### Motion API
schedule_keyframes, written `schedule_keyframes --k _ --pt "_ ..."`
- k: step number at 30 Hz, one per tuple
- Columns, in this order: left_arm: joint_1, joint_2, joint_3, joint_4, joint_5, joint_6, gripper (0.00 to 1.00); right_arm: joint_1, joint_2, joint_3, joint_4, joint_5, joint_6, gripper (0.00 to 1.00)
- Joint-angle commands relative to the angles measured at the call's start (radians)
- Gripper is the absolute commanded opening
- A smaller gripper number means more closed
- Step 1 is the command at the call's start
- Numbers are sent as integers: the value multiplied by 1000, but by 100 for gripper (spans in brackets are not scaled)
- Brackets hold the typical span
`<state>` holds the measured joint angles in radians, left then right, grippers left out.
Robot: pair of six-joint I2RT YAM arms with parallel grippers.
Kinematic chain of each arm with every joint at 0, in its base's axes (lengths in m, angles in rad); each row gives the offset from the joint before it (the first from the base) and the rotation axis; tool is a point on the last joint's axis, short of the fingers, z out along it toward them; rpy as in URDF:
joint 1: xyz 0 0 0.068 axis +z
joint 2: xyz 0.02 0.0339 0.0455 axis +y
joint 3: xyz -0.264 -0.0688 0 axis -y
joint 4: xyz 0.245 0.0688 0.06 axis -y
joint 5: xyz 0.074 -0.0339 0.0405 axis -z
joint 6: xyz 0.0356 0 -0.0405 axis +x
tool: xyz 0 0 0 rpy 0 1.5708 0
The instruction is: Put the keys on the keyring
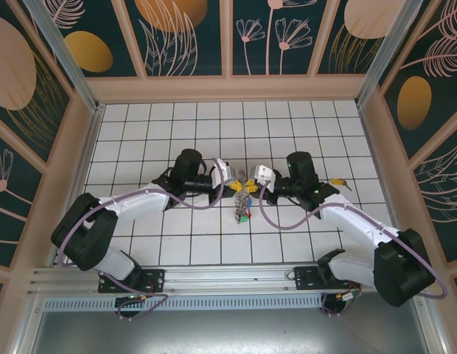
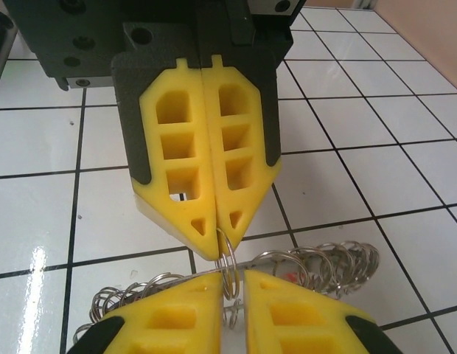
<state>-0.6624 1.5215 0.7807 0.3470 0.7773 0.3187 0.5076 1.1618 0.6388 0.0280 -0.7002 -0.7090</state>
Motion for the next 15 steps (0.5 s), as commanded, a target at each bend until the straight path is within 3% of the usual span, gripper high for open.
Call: schedule_keyframes --k 1,15 --pt "-4 -26 -6 104 25 -39 0 -6 -24 -14 50 -5 -19 15" --pt "-4 -27 -20 156 51 -86 0 -10 -7 -20 89 -36 8 12"
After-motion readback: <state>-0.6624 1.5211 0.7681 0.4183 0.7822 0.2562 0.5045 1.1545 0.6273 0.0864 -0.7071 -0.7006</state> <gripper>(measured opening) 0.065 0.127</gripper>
